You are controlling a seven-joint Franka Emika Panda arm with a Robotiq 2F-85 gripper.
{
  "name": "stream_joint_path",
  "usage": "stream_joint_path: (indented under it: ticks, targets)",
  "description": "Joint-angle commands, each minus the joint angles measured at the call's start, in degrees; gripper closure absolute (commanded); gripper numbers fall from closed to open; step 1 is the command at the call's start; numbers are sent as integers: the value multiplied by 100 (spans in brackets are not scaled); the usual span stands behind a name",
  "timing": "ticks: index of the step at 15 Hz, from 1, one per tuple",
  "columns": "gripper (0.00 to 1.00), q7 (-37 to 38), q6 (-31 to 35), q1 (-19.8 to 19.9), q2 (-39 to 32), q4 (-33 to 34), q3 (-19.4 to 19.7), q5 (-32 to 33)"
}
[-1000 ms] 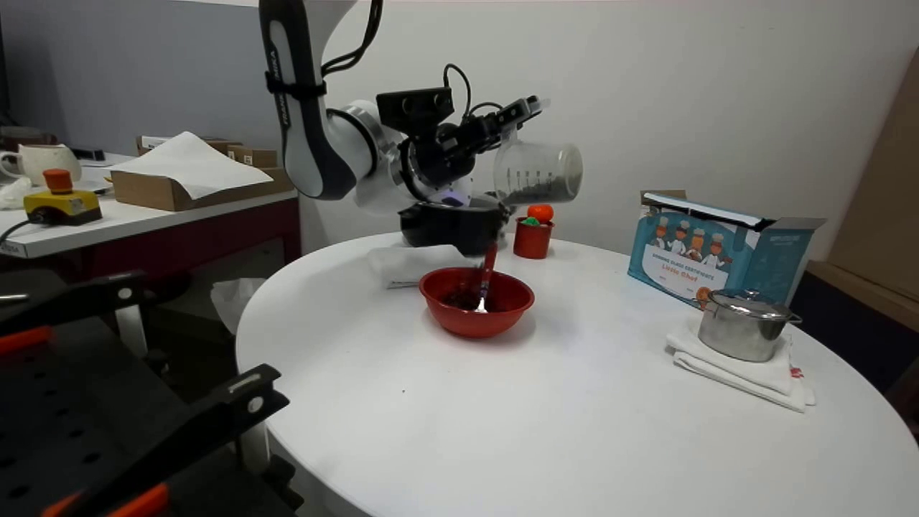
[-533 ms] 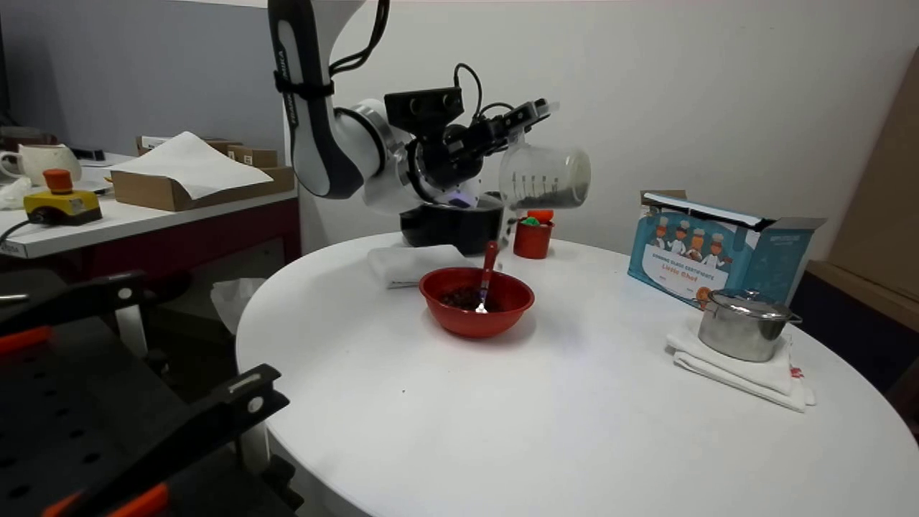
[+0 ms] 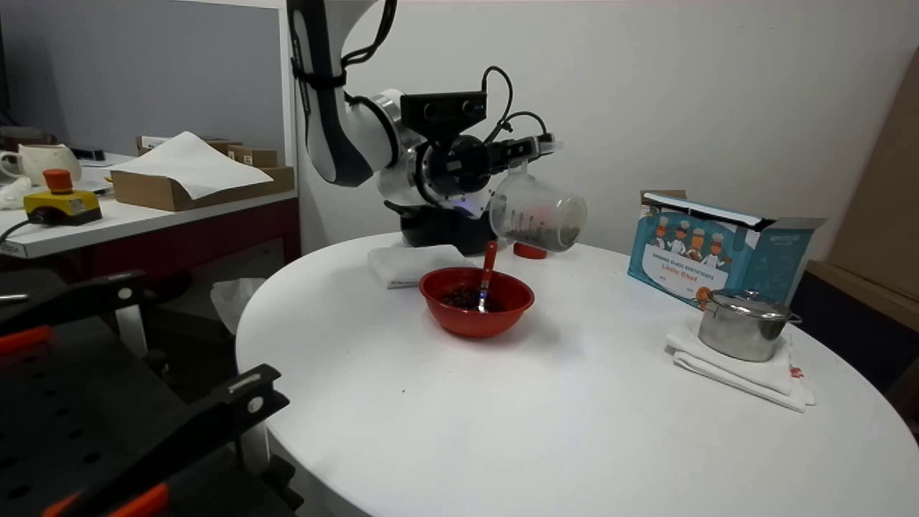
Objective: Pour some of the contents of the jug into the red bowl
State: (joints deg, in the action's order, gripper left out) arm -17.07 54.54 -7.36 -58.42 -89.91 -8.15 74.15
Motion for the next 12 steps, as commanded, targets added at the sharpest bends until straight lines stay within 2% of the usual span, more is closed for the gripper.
stream_joint_path:
  ticks: [1,7,12]
  targets:
    - [90,-268,424,271,320,-10,-231,-514]
    - [90,-999,1238,633,1212,-226,-421,-1291]
    - [90,-1637,1930,1078,1971,-158,-294,-2115]
